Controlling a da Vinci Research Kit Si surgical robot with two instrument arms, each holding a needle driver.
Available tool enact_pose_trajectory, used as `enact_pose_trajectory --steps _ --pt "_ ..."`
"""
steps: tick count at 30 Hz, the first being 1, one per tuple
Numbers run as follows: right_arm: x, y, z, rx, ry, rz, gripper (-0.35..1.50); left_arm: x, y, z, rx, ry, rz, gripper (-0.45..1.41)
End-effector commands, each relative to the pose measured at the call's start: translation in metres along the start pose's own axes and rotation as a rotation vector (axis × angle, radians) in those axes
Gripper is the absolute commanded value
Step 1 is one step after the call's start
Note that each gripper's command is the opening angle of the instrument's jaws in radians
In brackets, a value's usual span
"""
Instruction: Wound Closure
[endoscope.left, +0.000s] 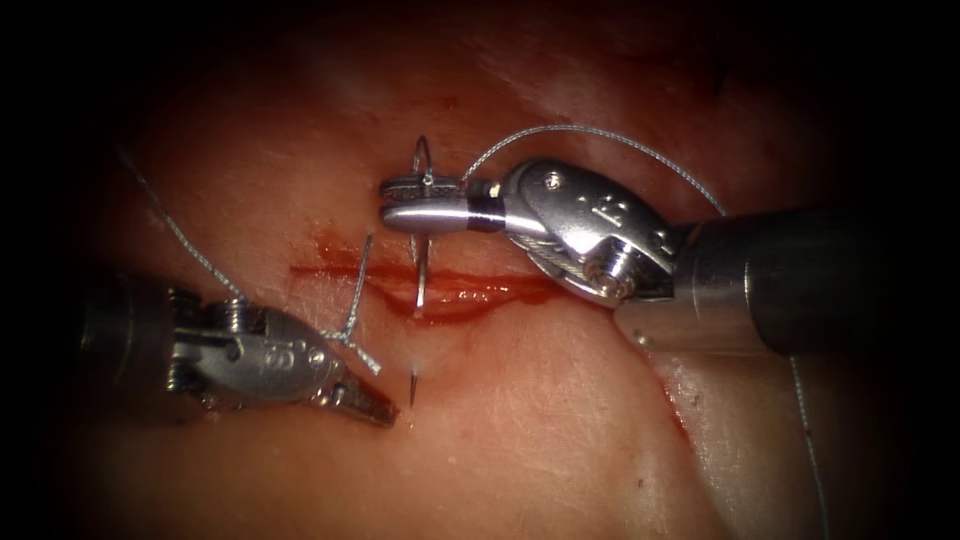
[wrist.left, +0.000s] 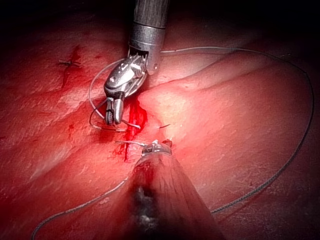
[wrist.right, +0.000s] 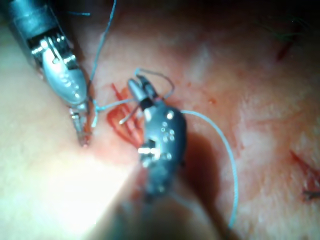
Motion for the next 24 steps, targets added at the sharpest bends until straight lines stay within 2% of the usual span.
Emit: enact_pose_trajectory --steps 1,11,16,17,18,19,20,24 --pt "-0.0009 -0.0004 0.0006 0.006 -0.008 0.045 -0.35 0.0 -0.0001 0.0008 -0.001 0.001 0.001 -0.42" --pt "-0.0028 -0.0047 0.0011 0.017 -0.043 0.217 -0.35 0.0 -0.0001 0.0007 -0.005 0.001 0.001 -0.42" --pt "-0.0037 -0.0053 0.0005 0.014 -0.048 0.251 -0.35 -0.0001 0.0 0.0003 0.001 0.001 0.002 -0.42" --pt "-0.0037 -0.0049 0.0003 -0.017 -0.036 0.25 -0.15 0.0 0.0 0.0003 0.006 0.002 0.001 -0.42" --pt "-0.0037 -0.0046 0.0002 -0.04 -0.027 0.25 0.25 0.0002 0.0 0.0002 0.011 0.002 0.0 -0.42" --pt "-0.0036 -0.0043 0.0 -0.059 -0.019 0.249 0.56 0.0003 0.0 0.0001 0.016 0.003 -0.001 -0.4" --pt "-0.0036 -0.004 -0.0002 -0.075 -0.013 0.249 0.77 0.0005 0.0001 -0.0001 0.02 0.004 -0.009 -0.35" --pt "-0.0034 -0.0024 -0.0014 -0.142 -0.021 0.249 1.19 0.0011 0.0006 -0.001 0.033 0.016 0.039 -0.16"
